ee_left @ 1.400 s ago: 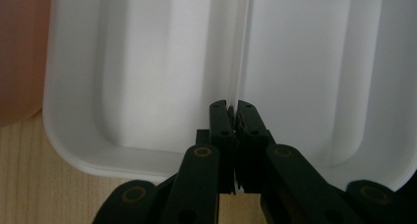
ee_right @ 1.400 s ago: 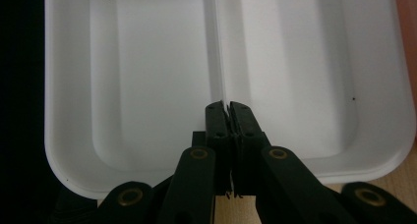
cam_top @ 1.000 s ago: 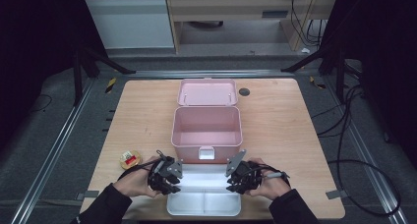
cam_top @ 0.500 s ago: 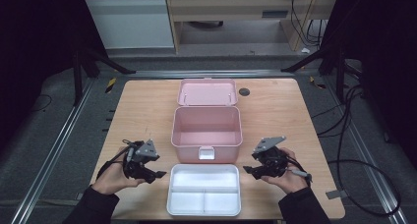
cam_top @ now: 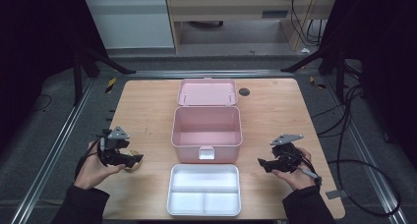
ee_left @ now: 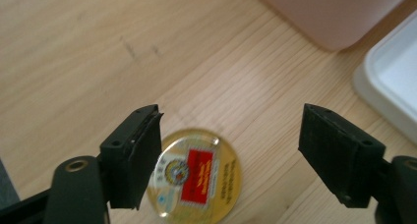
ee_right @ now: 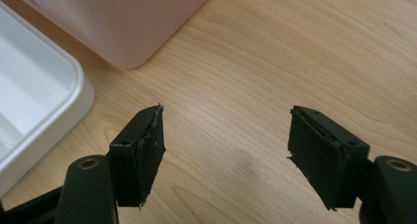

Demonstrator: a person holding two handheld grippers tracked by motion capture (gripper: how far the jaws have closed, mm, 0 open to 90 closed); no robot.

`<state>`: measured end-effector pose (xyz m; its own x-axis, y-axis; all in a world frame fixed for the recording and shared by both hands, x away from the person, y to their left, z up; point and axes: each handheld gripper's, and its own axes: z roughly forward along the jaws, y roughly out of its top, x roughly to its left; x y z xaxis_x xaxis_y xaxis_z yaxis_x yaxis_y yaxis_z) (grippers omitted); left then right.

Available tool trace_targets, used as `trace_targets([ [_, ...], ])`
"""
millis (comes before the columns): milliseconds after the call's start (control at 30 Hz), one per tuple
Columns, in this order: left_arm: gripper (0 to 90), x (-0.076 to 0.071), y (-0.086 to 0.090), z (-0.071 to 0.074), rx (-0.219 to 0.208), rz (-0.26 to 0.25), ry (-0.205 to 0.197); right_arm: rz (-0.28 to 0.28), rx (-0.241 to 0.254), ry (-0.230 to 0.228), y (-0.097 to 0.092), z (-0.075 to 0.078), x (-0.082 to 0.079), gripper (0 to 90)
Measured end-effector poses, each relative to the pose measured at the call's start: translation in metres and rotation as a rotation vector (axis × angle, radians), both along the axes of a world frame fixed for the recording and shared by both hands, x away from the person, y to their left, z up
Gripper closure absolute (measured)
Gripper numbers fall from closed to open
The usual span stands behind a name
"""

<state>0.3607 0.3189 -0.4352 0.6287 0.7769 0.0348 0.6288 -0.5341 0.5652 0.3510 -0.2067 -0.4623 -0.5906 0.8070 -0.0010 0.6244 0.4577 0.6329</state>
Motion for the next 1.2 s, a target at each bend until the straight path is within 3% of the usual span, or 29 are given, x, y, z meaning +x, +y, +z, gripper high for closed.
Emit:
trace_targets([
  [233,17.4,0.01,0.013,-0.02,0.036,0.042,0.061,0.002,-0.018,0.002,0.0,-0.005,0.003,27.5],
  [433,12.8,0.014,0.015,-0.025,0.059,0.051,0.1,0.003,-0.024,0.006,0.0,-0.006,0.003,26.5],
  [533,12.4,0.015,0.015,-0.028,0.063,0.048,0.122,0.007,-0.025,0.014,0.001,-0.007,0.003,25.8],
  [900,11.2,0.025,0.004,-0.044,0.138,0.011,0.202,0.035,-0.039,0.038,0.004,-0.01,0.004,25.6],
  [1200,15.7,0.029,0.003,-0.05,0.18,-0.007,0.248,0.044,-0.045,0.047,0.004,-0.011,0.005,25.9],
])
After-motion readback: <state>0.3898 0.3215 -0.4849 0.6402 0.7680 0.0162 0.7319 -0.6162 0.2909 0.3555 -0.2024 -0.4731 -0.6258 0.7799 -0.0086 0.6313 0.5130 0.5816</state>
